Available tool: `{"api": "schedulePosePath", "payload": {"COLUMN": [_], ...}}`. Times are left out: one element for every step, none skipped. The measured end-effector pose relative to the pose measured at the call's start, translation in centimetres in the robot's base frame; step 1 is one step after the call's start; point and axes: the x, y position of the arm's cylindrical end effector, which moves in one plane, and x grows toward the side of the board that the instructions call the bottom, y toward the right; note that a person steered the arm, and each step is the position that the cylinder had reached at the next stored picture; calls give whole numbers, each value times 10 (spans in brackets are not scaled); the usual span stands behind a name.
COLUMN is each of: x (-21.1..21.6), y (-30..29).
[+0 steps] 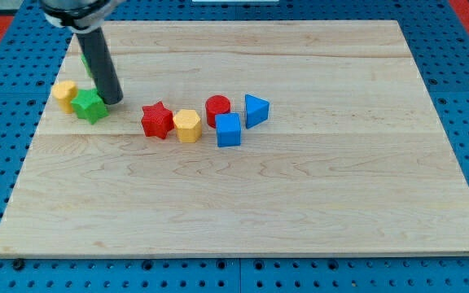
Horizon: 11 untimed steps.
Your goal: Move the red blocks to the right of the green star
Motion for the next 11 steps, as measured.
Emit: {"api": "schedulePosePath", "payload": {"x": [-12, -15, -15, -15, -15, -6, 9, 41, 53, 45, 45], "y": [65, 175, 187, 187, 188, 199, 200, 186, 138, 94, 62]}}
